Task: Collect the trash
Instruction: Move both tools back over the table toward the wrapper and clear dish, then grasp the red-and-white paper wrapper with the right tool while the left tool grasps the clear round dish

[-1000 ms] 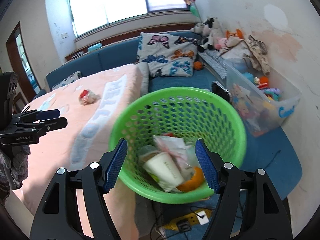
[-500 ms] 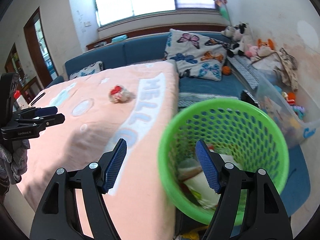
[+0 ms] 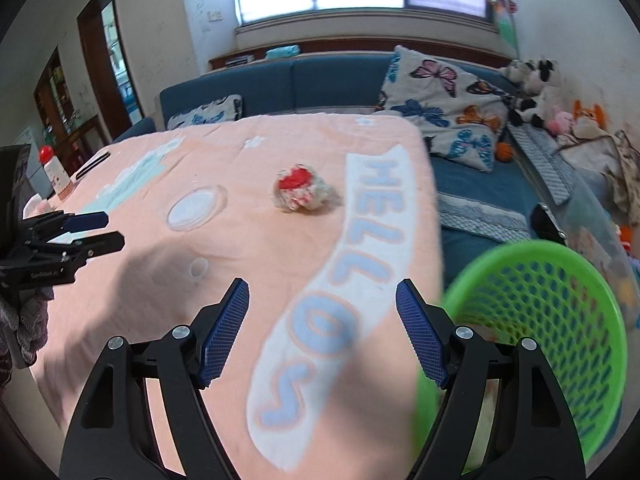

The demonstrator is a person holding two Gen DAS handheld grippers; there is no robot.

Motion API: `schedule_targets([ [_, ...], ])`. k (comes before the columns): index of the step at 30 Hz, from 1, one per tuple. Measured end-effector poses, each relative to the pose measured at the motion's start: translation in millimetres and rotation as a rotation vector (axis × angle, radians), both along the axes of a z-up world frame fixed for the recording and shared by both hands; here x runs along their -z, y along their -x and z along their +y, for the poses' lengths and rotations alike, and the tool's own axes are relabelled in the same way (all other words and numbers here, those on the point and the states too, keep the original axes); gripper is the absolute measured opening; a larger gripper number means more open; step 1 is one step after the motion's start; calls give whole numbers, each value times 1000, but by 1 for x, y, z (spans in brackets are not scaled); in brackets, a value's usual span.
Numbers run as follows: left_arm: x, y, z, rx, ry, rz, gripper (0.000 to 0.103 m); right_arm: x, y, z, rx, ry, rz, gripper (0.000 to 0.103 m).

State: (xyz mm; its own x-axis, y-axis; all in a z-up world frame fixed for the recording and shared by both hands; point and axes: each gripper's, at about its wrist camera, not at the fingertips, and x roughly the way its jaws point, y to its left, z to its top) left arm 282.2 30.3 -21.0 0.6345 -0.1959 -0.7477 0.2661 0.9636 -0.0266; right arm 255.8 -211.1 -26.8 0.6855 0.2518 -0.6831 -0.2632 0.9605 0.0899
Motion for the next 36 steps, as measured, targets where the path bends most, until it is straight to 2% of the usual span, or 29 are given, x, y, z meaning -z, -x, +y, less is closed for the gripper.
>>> schedule_targets([
  [11, 13, -28, 34, -48, 4, 20, 67, 22, -86, 49, -40, 42, 43, 76],
  [22, 28, -75, 50, -104, 33, 63, 61, 43, -148, 58, 4, 40, 94, 72],
  [27, 33, -95, 48, -116, 62, 84, 59, 48, -156, 57, 6, 29, 114, 62],
  [32, 44, -109, 37, -103, 56, 107, 53, 43, -143, 51, -2, 18, 99, 58],
  [36, 53, -120, 37, -110, 79, 130, 40, 33, -126, 40, -8, 16, 81, 58],
])
